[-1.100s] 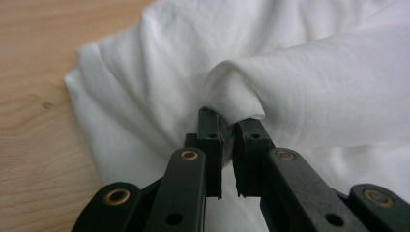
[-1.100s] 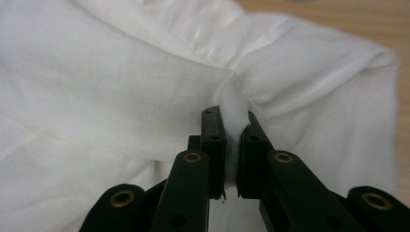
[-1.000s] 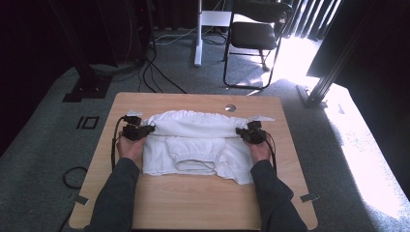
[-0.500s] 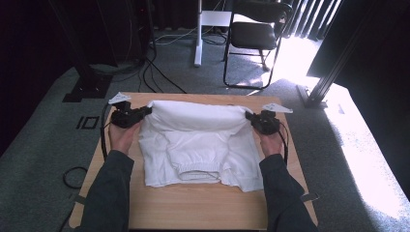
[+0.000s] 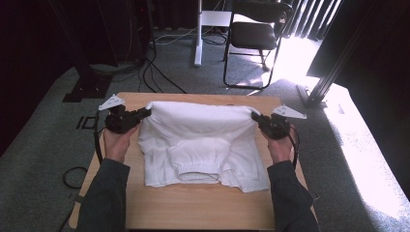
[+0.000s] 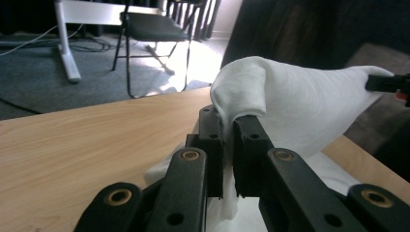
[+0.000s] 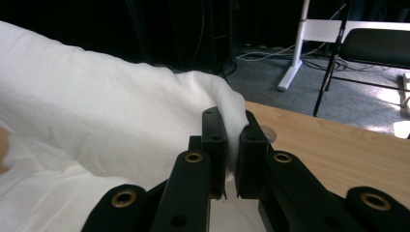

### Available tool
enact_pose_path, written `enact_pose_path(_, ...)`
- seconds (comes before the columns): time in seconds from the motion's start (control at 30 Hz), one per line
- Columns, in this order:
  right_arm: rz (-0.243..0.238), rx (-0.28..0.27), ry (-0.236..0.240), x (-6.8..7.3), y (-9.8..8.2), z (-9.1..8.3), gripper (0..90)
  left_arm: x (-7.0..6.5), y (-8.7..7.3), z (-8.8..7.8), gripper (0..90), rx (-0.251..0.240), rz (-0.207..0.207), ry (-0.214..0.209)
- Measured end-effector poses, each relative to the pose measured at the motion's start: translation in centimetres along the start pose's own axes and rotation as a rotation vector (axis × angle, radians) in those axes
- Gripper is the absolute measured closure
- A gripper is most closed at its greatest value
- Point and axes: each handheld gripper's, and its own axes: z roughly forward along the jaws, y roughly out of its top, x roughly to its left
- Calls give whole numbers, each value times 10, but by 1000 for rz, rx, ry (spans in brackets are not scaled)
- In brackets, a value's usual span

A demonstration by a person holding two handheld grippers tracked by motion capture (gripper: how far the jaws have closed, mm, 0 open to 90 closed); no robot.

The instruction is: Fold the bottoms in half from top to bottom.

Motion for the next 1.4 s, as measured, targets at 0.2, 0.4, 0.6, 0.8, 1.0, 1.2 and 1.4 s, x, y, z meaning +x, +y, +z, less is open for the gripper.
enact_pose_path(0.2, -21, -6, 25, 12, -20, -28, 853, -14, -27, -21, 850, 15, 10, -38)
enact_pose_path(0.4, 5, 27, 47, 23, -57, -45, 853, -21, -72, -31, 847, 68, -18, -69)
enact_pose_path(0.6, 14, 88, 51, 38, -102, -58, 852, -16, -127, -31, 840, 160, -98, -64)
enact_pose_path(0.8, -15, 181, 54, 47, -129, -60, 752, -15, -150, -30, 669, 193, -140, -62)
enact_pose_path(1.0, -15, 68, 0, 39, -96, -73, 447, -22, -112, -42, 496, 89, -76, -38)
enact_pose_path(1.2, -24, 50, -10, 44, -61, -47, 424, -32, -72, -20, 486, 42, -63, -31)
enact_pose_path(1.4, -10, 81, 15, 58, -47, 3, 423, -46, -67, 35, 487, 98, -89, -50)
